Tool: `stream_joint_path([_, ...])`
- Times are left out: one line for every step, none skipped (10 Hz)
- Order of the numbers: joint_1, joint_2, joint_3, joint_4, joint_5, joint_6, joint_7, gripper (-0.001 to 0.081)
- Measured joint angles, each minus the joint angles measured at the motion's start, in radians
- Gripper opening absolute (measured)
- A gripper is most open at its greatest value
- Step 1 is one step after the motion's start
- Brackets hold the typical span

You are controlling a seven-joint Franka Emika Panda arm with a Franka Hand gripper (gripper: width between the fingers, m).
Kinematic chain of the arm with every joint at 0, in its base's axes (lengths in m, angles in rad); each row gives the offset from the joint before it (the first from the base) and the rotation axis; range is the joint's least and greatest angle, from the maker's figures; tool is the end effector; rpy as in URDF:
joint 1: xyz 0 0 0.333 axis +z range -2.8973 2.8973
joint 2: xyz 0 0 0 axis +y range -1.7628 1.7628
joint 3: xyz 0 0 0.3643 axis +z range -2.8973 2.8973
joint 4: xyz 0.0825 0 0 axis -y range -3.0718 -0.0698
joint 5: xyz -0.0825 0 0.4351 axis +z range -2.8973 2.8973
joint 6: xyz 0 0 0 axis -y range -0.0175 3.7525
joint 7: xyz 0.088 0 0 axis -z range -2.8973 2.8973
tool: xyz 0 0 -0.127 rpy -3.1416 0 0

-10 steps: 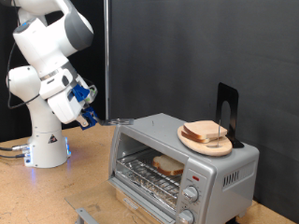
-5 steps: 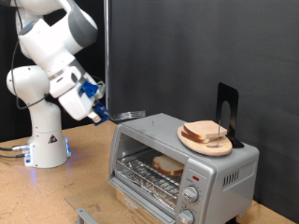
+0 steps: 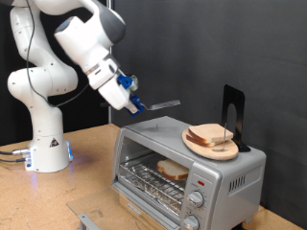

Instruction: Make a piece of toast with the oven

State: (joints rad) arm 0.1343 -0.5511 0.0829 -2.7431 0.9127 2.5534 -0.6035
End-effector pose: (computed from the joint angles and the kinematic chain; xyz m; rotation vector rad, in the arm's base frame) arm 0.3993 0.0843 0.4113 -2.5650 -0.1683 -0.6022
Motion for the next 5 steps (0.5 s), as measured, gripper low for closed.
stream_joint_path([0.013, 0.000, 0.052, -0.002, 0.002, 0.044, 0.040, 0.0406])
stream_joint_path([0.023, 0.002, 0.089, -0.002, 0.008, 0.067, 0.074, 0.0406])
stream_joint_path([0.030, 0.006, 0.115, -0.002, 0.014, 0.082, 0.094, 0.0406])
stream_joint_path([0.033, 0.012, 0.136, -0.003, 0.019, 0.096, 0.105, 0.0406])
stream_joint_path([0.033, 0.023, 0.152, -0.004, 0.021, 0.108, 0.116, 0.0406])
